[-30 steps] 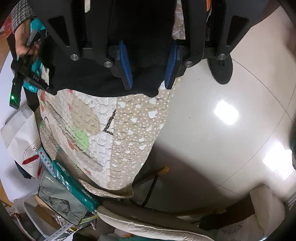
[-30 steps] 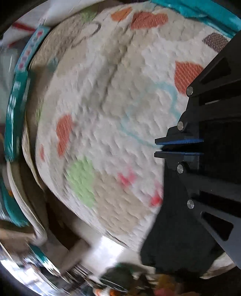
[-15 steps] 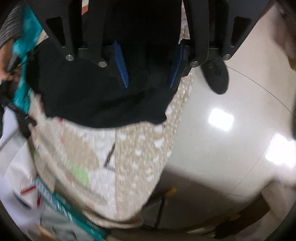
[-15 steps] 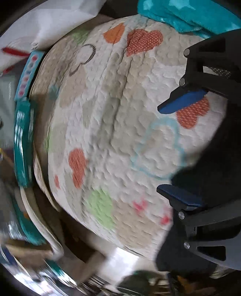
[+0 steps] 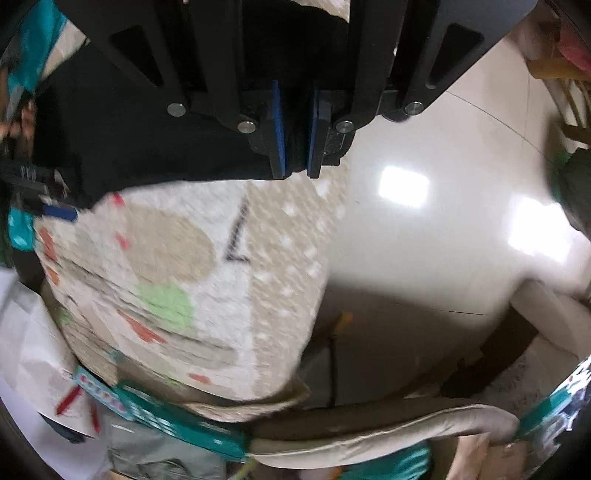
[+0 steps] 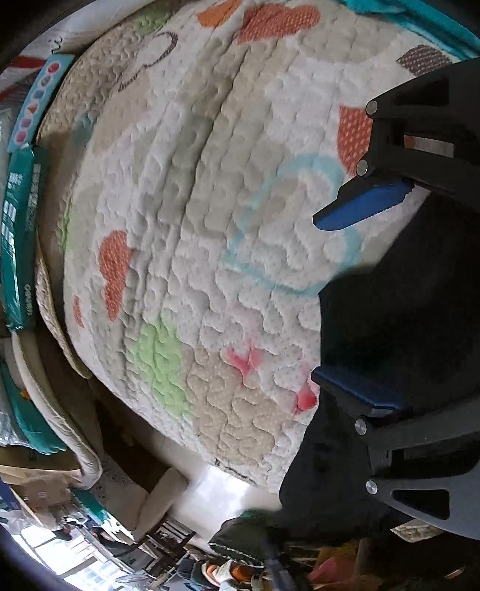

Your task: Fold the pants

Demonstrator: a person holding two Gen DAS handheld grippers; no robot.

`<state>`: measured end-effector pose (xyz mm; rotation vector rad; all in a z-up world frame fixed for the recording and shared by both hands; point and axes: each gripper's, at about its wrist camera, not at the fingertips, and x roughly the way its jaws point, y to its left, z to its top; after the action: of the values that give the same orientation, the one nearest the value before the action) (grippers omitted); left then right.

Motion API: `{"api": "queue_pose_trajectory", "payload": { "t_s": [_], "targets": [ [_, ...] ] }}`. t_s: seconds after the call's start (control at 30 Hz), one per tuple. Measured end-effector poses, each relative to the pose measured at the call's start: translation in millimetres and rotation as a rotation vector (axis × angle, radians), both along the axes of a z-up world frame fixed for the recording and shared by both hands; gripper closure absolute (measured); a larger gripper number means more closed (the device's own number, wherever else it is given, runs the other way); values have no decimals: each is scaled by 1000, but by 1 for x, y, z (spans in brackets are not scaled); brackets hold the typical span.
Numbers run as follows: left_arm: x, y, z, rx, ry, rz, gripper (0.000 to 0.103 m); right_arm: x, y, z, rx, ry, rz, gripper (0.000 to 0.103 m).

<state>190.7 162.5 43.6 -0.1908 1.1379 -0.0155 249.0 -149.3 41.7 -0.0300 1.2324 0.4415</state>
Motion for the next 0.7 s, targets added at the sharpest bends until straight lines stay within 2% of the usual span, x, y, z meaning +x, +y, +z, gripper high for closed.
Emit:
{"api": "queue_pose_trajectory", "payload": {
  "t_s": [0.03,0.13,0.17,0.2,0.23,0.27,0.37,0.4,0.43,0.47,0.53,0.6,0.63,0.7],
  "targets": [
    [6,4,-7,9,22,15,91,0,3,-3,-4,9,4,27],
    [15,13,-35,61,100,80,91,-2,9,-9,-10,16,21,44],
    [17,17,-45,85,134,101,91,-3,10,-9,-15,11,23,65],
    [16,21,-51,75,159,117,91,-3,11,-9,-17,9,21,79],
    [16,27,-55,36,175,137,91,-1,11,-8,-25,7,13,82],
    [14,35,-55,-26,173,164,91,1,11,-8,-41,1,6,90],
    [7,53,-47,-128,133,226,86,10,10,-7,-143,-42,-53,97],
    [5,57,-45,-136,120,240,82,15,7,-7,-209,-69,-93,96],
    [3,59,-43,-142,107,252,81,18,4,-6,-231,-81,-123,96],
    [0,61,-42,-152,97,260,79,20,-3,-4,-222,-78,-150,94],
    [-5,61,-41,-173,92,263,78,20,-21,7,-179,-67,-203,82],
    [-12,60,-41,-196,85,260,77,11,-40,26,-171,-95,-240,44],
    [-15,58,-41,-202,81,258,77,3,-51,37,-166,-119,-253,39],
    [-16,54,-38,-214,71,251,77,-16,-81,60,-148,-153,-288,37]
  ]
}}
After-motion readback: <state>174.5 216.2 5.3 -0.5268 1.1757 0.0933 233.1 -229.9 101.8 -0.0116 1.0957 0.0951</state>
